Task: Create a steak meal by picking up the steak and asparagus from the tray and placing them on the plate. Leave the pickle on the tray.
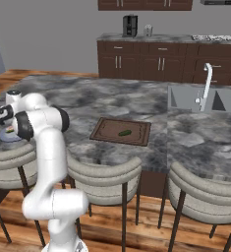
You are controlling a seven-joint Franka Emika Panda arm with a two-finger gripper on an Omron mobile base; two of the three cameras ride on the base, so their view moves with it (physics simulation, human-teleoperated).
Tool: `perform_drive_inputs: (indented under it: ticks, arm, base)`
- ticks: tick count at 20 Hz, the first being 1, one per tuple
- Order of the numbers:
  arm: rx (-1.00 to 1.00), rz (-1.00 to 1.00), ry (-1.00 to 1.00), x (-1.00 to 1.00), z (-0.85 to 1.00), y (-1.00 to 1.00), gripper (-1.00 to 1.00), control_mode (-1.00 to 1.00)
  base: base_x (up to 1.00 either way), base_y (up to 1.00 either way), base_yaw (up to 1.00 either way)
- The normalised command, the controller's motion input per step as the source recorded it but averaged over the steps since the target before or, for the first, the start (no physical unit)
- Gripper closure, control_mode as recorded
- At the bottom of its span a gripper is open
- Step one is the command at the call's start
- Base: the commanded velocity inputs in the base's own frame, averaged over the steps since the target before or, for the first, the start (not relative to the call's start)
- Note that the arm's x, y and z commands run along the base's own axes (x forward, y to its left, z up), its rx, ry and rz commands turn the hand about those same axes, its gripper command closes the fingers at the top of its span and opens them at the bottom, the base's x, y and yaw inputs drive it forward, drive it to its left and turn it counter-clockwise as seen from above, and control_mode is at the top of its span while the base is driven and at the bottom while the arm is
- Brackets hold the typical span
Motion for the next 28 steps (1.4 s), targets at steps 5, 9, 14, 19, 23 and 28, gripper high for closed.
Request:
perform_drive_inputs:
  ticks: [5, 9, 14, 19, 23, 28]
  arm:
    - [-0.01, 0.00, 0.00, 0.47, -0.37, 0.05, 1.00, -1.00]
    - [-0.02, 0.00, 0.00, 0.42, -0.32, 0.11, 1.00, -1.00]
    - [-0.05, 0.00, 0.00, 0.24, -0.08, 0.35, -1.00, -1.00]
    - [-0.02, 0.00, -0.01, -0.07, 0.23, 0.03, -1.00, -1.00]
    - [0.00, 0.00, 0.00, -0.45, 0.36, -0.28, -1.00, -1.00]
    - [0.00, -0.02, 0.00, -0.95, 0.19, -0.92, -1.00, -1.00]
  base:
    - [0.00, 0.00, 0.00]
    - [0.00, 0.00, 0.00]
    - [0.00, 0.00, 0.00]
    - [0.00, 0.00, 0.00]
    - [0.00, 0.00, 0.00]
    - [0.00, 0.00, 0.00]
